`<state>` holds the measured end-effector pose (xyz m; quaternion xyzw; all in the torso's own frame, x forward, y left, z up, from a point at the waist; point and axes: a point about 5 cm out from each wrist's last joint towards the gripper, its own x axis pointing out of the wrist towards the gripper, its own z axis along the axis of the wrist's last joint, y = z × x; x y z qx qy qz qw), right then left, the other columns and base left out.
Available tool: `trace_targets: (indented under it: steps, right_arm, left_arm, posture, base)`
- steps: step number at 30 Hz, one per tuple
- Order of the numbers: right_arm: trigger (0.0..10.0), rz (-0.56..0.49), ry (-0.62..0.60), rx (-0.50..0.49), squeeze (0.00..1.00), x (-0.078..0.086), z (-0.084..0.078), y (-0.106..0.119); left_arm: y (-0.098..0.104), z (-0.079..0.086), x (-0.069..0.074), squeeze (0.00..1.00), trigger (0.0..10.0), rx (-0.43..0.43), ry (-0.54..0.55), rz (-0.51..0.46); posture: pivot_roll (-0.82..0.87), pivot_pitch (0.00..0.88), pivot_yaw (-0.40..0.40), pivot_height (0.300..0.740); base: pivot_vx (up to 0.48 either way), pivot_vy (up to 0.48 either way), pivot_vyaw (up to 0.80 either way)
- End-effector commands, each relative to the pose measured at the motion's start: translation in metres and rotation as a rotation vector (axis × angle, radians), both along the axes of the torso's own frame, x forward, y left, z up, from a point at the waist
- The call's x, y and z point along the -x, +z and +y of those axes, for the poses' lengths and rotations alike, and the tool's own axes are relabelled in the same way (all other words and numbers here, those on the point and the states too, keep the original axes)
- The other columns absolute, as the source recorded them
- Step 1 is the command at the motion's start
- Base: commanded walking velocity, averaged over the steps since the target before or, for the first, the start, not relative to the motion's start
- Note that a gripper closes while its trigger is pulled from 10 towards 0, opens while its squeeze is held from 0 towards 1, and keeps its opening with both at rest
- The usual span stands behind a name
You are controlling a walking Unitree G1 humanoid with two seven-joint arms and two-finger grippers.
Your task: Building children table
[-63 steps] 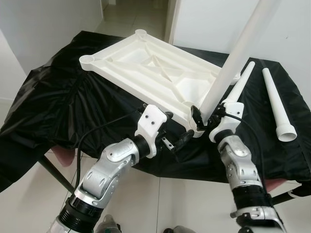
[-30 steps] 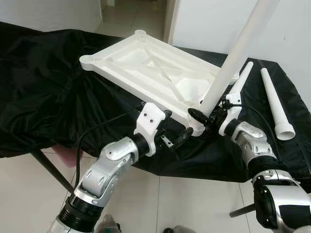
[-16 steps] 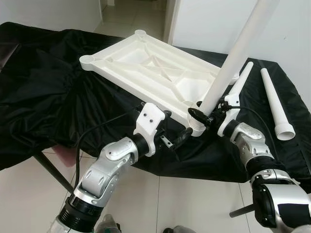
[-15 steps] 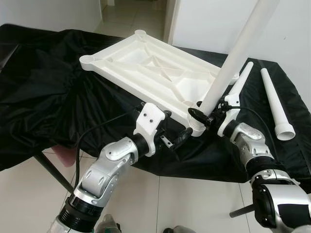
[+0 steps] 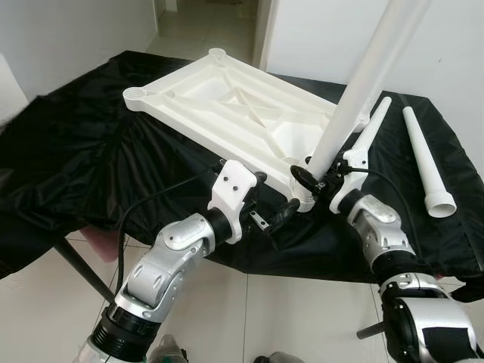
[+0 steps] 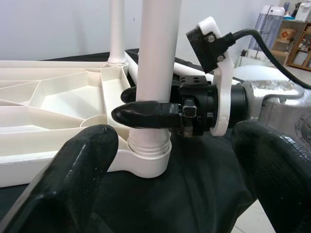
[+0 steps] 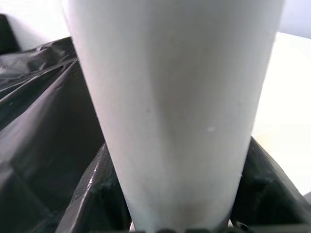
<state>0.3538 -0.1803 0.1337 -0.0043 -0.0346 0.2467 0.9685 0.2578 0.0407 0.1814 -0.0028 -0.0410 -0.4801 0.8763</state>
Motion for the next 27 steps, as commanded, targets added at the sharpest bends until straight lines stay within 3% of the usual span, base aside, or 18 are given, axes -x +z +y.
trace_targets:
  steps: [1, 6, 17, 18, 19, 21, 27]
  right_arm:
    - [10.0, 0.065, -0.059, -0.004, 0.0, 0.003, -0.003, -0.013]
    - [10.0, 0.044, -0.145, -0.042, 0.0, 0.006, 0.008, -0.012]
    - [10.0, 0.027, -0.344, -0.085, 0.0, 0.012, 0.016, -0.009]
    - [10.0, 0.031, -0.458, -0.091, 0.0, 0.014, 0.017, -0.009]
    - [10.0, 0.031, -0.458, -0.091, 0.0, 0.014, 0.017, -0.009]
    - [10.0, 0.053, -0.576, -0.104, 0.0, 0.016, 0.015, -0.011]
    - [10.0, 0.061, -0.7, -0.091, 0.0, 0.019, 0.014, -0.013]
  left_arm:
    - [0.0, -0.003, 0.002, 0.0, 10.0, -0.008, -0.028, 0.004]
    - [-0.001, -0.004, 0.003, 0.0, 10.0, -0.007, -0.032, 0.008]
    - [-0.002, -0.005, 0.005, 0.0, 10.0, -0.002, -0.033, 0.015]
    - [-0.003, -0.005, 0.005, 0.0, 10.0, -0.001, -0.035, 0.017]
    - [-0.003, -0.005, 0.005, 0.0, 10.0, -0.001, -0.035, 0.017]
    - [-0.003, -0.005, 0.005, 0.0, 10.0, -0.001, -0.035, 0.016]
    - [-0.004, -0.006, 0.006, 0.0, 10.0, -0.001, -0.036, 0.017]
  posture:
    - [0.09, 0.019, -0.057, 0.74]
    - [0.09, 0.018, -0.056, 0.74]
    - [0.09, 0.013, -0.06, 0.74]
    - [0.09, 0.011, -0.062, 0.74]
    - [0.09, 0.011, -0.062, 0.74]
    - [0.09, 0.007, -0.064, 0.74]
    - [0.09, 0.002, -0.067, 0.74]
  base:
    - [0.0, 0.0, 0.0]
    - [0.0, 0.0, 0.0]
    - [0.0, 0.0, 0.0]
    - [0.0, 0.0, 0.0]
    - [0.0, 0.0, 0.0]
    - [0.0, 0.0, 0.0]
    - [0.0, 0.0, 0.0]
